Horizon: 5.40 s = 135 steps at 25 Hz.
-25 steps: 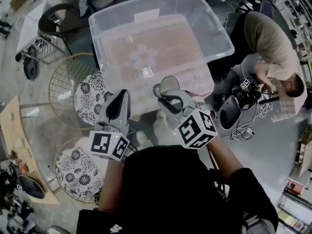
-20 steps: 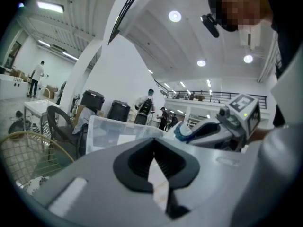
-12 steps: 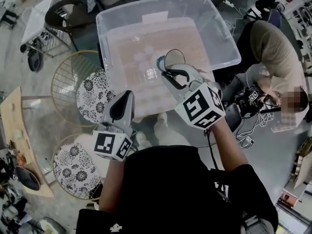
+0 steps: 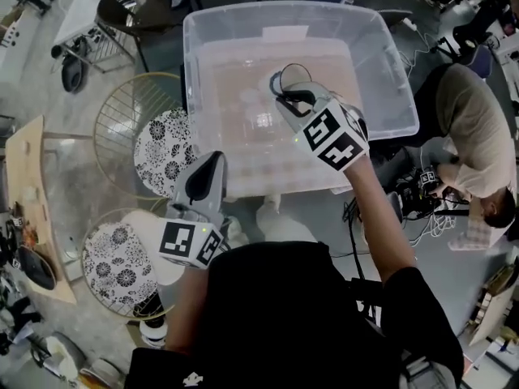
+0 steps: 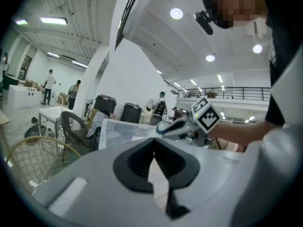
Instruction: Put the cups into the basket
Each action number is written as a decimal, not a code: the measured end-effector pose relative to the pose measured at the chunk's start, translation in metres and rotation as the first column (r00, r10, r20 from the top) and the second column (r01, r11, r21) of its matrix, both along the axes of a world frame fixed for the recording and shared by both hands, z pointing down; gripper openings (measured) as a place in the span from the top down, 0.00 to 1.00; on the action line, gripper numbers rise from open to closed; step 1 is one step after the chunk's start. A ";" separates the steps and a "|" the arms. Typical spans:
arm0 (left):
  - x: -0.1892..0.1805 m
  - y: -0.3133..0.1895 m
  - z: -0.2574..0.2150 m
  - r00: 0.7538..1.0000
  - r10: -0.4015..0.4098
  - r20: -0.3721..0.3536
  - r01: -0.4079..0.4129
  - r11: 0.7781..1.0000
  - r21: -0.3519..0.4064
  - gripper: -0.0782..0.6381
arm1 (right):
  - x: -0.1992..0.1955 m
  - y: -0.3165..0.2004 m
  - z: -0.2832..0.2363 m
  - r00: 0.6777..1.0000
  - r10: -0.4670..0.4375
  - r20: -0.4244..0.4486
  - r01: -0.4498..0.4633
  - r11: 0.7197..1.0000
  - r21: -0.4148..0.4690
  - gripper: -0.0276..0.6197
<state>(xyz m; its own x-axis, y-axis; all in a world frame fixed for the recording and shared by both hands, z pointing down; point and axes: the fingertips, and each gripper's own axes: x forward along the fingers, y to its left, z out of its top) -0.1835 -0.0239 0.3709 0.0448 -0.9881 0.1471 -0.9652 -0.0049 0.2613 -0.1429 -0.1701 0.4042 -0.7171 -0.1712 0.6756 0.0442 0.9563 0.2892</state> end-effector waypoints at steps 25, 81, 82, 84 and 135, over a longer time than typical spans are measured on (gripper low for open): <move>-0.028 -0.015 0.014 0.978 -0.206 0.016 0.207 0.976 -0.063 0.88 | -0.049 -0.053 0.183 0.884 -0.261 -0.388 0.215 0.964 -0.159 0.88; -0.008 -0.023 -0.010 0.998 -0.060 0.026 0.060 0.998 0.009 0.88 | -0.006 -0.046 0.070 0.995 -0.090 -0.054 0.079 0.982 -0.172 0.95; -0.005 -0.025 -0.012 0.999 -0.047 0.026 0.047 0.999 0.014 0.88 | -0.003 -0.044 0.056 0.998 -0.067 -0.007 0.065 0.984 -0.168 0.95; 0.003 -0.032 -0.015 1.000 -0.013 0.026 0.012 1.000 0.024 0.88 | 0.008 -0.043 0.028 0.997 -0.014 0.081 0.026 0.987 -0.157 0.95; 0.187 -0.132 -0.006 0.860 0.508 0.050 -0.508 0.861 -0.029 0.88 | 0.354 -0.060 0.177 0.482 0.876 0.023 -0.759 0.431 -0.488 0.92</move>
<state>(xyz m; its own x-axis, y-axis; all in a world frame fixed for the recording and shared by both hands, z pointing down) 0.0031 -0.1559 0.3652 0.5315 -0.8282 0.1777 -0.8425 -0.4951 0.2124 0.2111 -0.2299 0.5816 -0.5115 -0.5546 0.6563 -0.8309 0.5140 -0.2133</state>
